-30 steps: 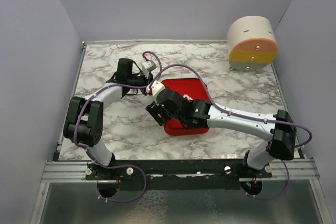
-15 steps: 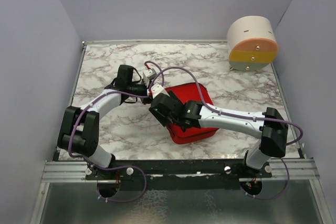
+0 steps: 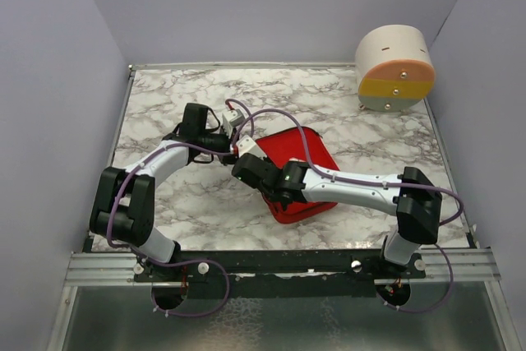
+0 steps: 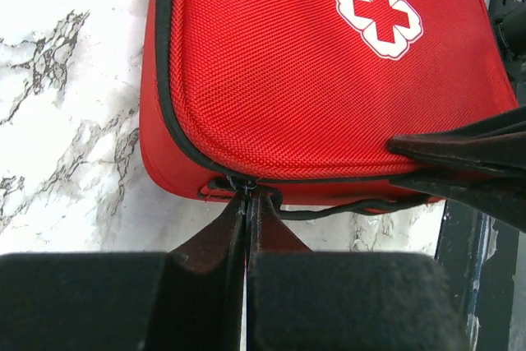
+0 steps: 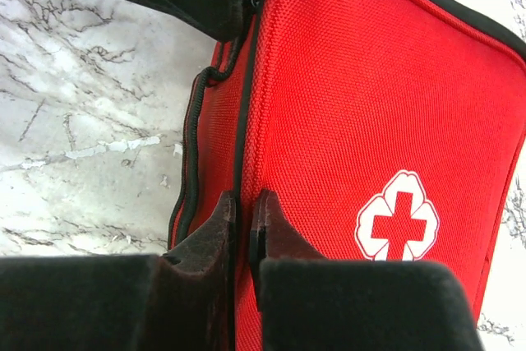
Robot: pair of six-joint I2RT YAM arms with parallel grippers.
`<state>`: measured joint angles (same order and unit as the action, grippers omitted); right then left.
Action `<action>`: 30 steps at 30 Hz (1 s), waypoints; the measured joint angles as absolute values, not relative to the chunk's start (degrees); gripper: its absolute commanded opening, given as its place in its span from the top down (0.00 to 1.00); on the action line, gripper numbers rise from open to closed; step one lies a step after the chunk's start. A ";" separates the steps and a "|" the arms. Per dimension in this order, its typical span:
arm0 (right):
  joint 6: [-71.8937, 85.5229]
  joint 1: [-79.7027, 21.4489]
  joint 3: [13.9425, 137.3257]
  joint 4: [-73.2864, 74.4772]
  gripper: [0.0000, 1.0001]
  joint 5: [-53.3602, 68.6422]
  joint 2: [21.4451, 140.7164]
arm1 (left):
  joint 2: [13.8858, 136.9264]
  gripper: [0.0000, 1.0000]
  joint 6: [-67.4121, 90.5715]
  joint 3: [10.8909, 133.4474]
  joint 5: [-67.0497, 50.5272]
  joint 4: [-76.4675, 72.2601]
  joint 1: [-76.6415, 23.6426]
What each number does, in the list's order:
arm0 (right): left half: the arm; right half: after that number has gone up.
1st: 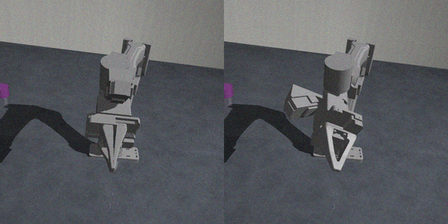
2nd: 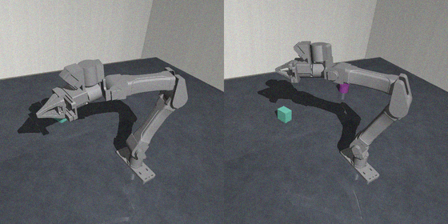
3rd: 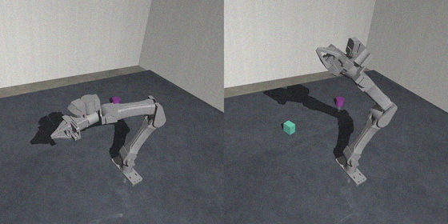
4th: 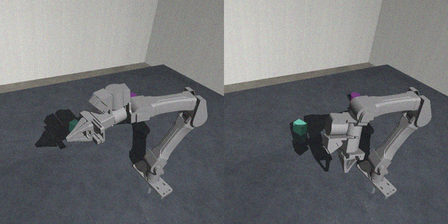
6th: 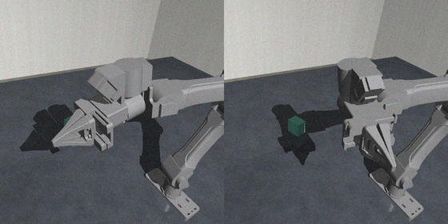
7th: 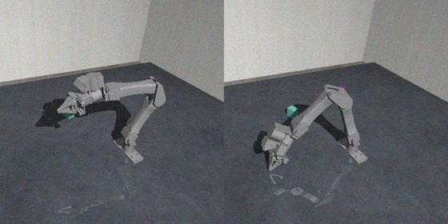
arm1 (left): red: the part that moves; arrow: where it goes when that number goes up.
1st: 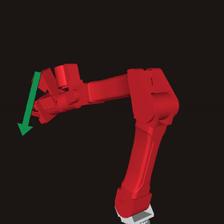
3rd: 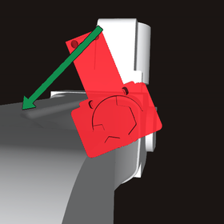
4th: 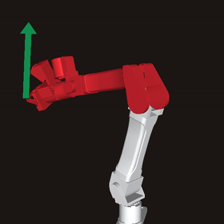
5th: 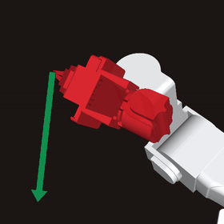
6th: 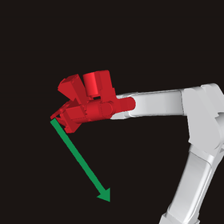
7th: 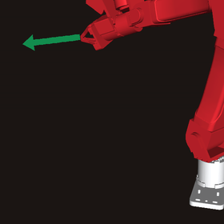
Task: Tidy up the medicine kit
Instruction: Zip the medicine box at the center of the board.
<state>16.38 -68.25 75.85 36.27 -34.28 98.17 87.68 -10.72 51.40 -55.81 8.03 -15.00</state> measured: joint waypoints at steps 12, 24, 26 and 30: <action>14.22 -67.09 75.83 35.11 0.99 -29.98 98.65 | 88.60 1.00 -11.31 52.77 -49.67 8.99 -14.61; 10.76 -63.88 75.68 27.55 0.99 -29.08 100.01 | 107.53 1.00 -9.98 75.99 -51.92 17.28 -11.31; 9.82 -63.53 75.72 26.76 0.99 -29.15 100.68 | 110.32 1.00 -9.67 79.13 -53.23 18.74 -11.29; 7.53 -62.81 75.79 26.33 0.99 -29.32 101.51 | 115.48 1.00 -7.53 83.72 -57.30 19.29 -11.31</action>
